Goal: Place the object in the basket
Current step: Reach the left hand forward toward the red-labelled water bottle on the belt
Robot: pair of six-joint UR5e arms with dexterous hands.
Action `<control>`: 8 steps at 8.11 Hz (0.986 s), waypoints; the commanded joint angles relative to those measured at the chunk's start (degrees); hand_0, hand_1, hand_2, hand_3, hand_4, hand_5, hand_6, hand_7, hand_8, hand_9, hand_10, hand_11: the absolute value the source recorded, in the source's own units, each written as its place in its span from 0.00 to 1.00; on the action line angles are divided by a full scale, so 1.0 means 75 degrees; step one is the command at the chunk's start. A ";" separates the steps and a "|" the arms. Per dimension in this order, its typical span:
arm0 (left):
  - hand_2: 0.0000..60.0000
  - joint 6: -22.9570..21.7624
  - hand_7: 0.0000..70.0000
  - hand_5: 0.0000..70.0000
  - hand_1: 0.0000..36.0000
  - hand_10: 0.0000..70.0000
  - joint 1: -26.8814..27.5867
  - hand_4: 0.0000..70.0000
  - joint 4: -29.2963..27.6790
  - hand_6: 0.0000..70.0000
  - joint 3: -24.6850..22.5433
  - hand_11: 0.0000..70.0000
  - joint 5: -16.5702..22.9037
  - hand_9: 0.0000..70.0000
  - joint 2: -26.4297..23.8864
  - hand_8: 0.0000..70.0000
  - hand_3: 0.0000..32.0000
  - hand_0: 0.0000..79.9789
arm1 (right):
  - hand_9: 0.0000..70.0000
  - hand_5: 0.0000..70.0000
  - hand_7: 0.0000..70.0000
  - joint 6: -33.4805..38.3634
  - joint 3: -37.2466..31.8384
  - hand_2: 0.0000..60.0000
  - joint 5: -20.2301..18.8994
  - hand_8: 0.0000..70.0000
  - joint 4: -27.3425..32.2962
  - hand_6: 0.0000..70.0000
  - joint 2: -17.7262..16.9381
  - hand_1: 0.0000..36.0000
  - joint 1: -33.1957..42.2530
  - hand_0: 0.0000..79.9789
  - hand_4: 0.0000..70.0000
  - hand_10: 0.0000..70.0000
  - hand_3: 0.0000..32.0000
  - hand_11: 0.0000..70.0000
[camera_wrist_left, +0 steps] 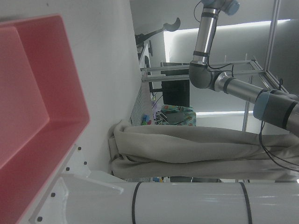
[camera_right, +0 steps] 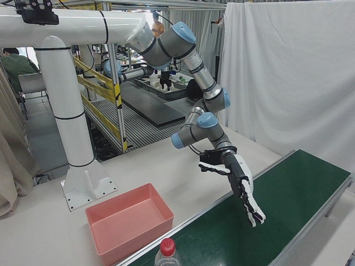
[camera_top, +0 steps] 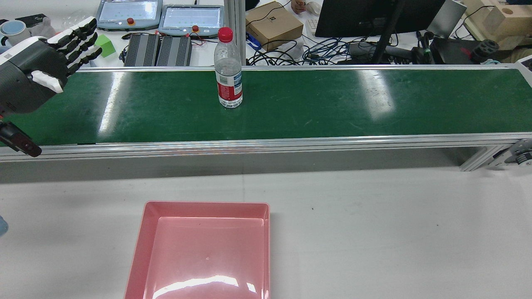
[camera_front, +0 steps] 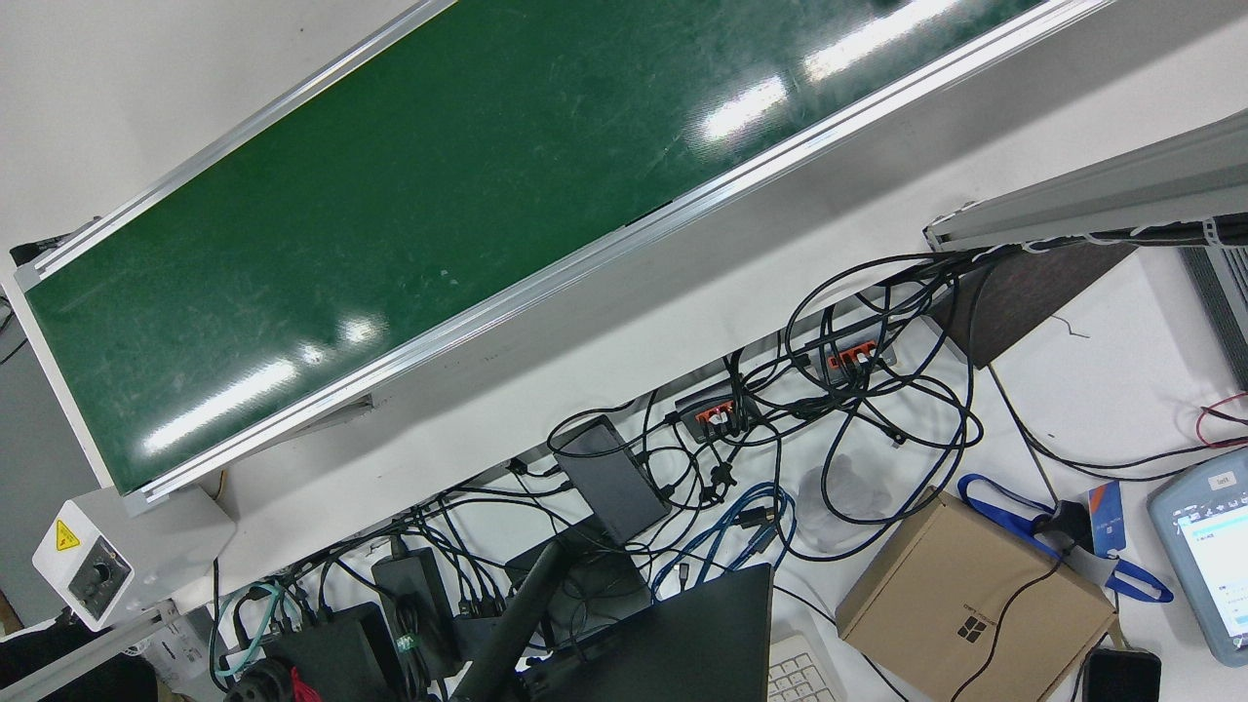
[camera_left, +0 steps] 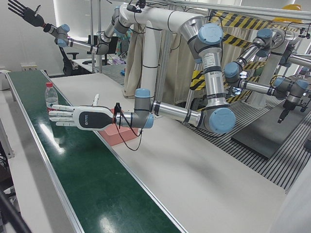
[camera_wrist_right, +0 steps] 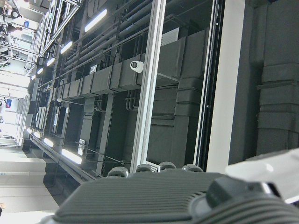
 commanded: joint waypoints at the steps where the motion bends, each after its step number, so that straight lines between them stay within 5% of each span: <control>1: 0.00 0.0406 0.00 0.02 0.00 0.06 0.0205 0.15 -0.0013 0.00 0.0080 0.09 -0.0391 0.00 -0.0065 0.01 0.07 0.58 | 0.00 0.00 0.00 0.0000 0.0000 0.00 0.0000 0.00 0.0000 0.00 0.0000 0.00 0.0000 0.00 0.00 0.00 0.00 0.00; 3: 0.00 0.0407 0.00 0.02 0.00 0.05 0.0194 0.14 -0.0060 0.00 0.0104 0.07 -0.0556 0.00 -0.0088 0.00 0.04 0.57 | 0.00 0.00 0.00 0.0000 0.0000 0.00 0.0000 0.00 0.0000 0.00 0.0000 0.00 0.0000 0.00 0.00 0.00 0.00 0.00; 8: 0.00 0.0407 0.00 0.03 0.00 0.04 0.0323 0.14 0.0058 0.00 0.1521 0.07 -0.0755 0.00 -0.1237 0.01 0.03 0.56 | 0.00 0.00 0.00 0.0000 0.0000 0.00 0.0000 0.00 0.0000 0.00 0.0000 0.00 0.0000 0.00 0.00 0.00 0.00 0.00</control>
